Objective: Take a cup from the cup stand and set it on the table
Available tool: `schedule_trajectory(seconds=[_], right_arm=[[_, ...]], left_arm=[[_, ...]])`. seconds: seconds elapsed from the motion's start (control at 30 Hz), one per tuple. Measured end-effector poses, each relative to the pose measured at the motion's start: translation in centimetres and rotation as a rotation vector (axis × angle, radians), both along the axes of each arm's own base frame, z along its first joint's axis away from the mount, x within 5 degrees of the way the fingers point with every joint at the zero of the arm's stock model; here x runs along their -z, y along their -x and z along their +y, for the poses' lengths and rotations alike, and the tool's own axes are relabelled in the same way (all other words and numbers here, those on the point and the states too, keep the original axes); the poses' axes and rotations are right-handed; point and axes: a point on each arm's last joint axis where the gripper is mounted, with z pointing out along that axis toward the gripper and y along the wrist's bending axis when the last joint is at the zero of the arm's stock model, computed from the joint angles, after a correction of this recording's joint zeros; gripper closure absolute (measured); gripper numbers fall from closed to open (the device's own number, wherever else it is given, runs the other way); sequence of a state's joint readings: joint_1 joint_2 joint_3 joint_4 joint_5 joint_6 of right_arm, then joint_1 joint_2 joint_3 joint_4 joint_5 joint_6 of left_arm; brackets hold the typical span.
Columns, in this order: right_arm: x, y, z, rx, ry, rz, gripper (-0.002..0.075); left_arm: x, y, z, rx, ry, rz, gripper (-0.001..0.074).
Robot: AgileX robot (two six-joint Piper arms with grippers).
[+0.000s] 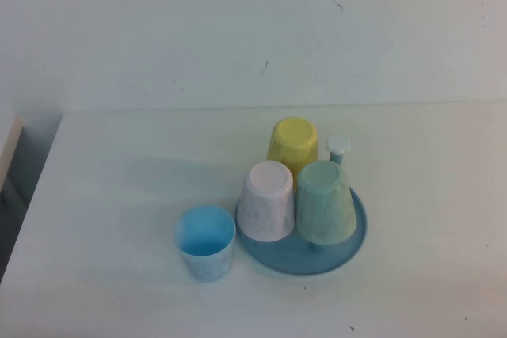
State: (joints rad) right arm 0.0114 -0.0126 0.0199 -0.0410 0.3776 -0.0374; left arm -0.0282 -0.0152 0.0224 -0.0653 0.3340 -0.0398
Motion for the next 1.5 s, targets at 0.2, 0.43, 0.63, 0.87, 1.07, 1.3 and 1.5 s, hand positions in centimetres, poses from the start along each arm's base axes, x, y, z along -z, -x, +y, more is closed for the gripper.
schedule_trajectory(seconds=[0.2, 0.43, 0.63, 0.87, 1.07, 1.3, 1.5], right_arm=[[-0.1, -0.1, 0.0, 0.0, 0.0, -0.013, 0.0727], [-0.6, -0.3, 0.0, -0.002, 0.005, -0.089, 0.0727], [-3.0, -0.6, 0.1, -0.018, 0.061, -0.36, 0.0727], [-5.9, -0.2, 0.3, -0.041, 0.158, -0.682, 0.0727], [-6.9, 0.2, 0.4, -0.042, 0.169, -0.797, 0.0727], [-6.6, 0.0, 0.3, -0.034, 0.084, -0.735, 0.0727], [-8.6, 0.6, -0.1, -0.008, 0.114, -0.455, 0.0727]], left_arm=[[0.0, 0.0, 0.0, 0.001, -0.002, 0.0, 0.0738], [-0.4, -0.2, 0.0, -0.003, -0.002, -0.064, 0.0737], [-2.8, -0.4, 0.2, -0.017, 0.005, -0.329, 0.0738], [-5.1, 0.0, 0.3, -0.031, 0.011, -0.581, 0.0737], [-5.3, 0.1, 0.3, -0.032, 0.012, -0.609, 0.0737], [-5.4, 0.1, 0.3, -0.032, 0.048, -0.618, 0.0737], [-7.5, 0.5, 0.2, -0.022, 0.056, -0.495, 0.0737]])
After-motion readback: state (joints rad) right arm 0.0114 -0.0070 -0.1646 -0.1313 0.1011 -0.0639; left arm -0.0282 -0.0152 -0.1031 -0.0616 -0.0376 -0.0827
